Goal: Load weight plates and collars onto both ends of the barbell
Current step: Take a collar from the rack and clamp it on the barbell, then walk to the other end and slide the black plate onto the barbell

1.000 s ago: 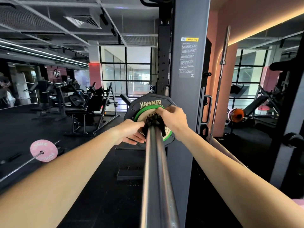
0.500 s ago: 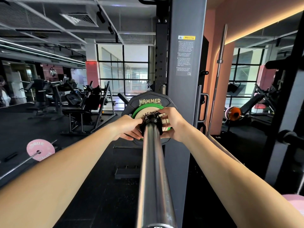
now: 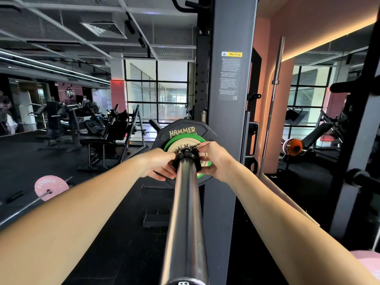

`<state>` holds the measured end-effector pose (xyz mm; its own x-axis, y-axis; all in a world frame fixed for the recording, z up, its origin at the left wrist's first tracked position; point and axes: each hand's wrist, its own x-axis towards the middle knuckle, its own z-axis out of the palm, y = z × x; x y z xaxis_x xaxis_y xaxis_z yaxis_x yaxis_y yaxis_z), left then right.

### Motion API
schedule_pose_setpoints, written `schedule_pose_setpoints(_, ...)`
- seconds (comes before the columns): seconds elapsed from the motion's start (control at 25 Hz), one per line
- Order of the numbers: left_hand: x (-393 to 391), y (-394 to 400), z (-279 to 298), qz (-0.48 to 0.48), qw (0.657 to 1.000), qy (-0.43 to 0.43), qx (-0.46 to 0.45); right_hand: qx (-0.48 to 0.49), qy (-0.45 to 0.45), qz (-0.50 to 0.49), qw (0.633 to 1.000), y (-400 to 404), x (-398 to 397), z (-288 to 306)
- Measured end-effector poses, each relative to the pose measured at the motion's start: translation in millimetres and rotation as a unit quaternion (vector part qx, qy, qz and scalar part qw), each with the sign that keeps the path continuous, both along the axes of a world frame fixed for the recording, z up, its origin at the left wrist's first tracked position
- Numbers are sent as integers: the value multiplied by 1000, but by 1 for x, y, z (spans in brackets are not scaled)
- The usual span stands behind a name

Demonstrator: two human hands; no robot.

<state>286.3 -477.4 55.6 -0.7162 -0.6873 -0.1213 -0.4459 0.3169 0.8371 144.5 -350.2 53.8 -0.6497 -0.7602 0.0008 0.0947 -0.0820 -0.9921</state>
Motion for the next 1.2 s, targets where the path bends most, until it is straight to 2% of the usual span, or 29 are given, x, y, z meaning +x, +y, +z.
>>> schedule_pose_setpoints(0.2,9,12,6,15,996,-24,-80,68,81,-19,994,8,7,2)
schedule_pose_setpoints(0.32,29,14,24,8,989,-27,-147,107,236,-72,963,16,5,10)
schedule_pose_setpoints(0.44,61,9,47,14,966,-41,-254,55,357,-123,924,12,16,27)
schedule_pose_setpoints(0.56,105,-3,60,37,944,-65,-321,66,416,-31,907,-5,48,48)
schedule_pose_setpoints(0.68,154,-23,65,59,944,-68,-318,111,524,43,843,-23,93,70)
schedule_pose_setpoints(0.84,221,-56,62,76,938,-77,-330,145,596,95,784,-47,160,90)
schedule_pose_setpoints(1.0,300,-89,60,62,934,-75,-344,245,699,147,656,-76,234,109)
schedule_pose_setpoints(1.04,318,-97,58,58,933,-70,-348,253,713,146,637,-83,253,112)
schedule_pose_setpoints(1.08,335,-105,55,56,932,-69,-351,253,716,143,634,-91,272,113)
schedule_pose_setpoints(1.2,393,-138,39,50,931,-92,-348,251,689,149,663,-129,331,90)
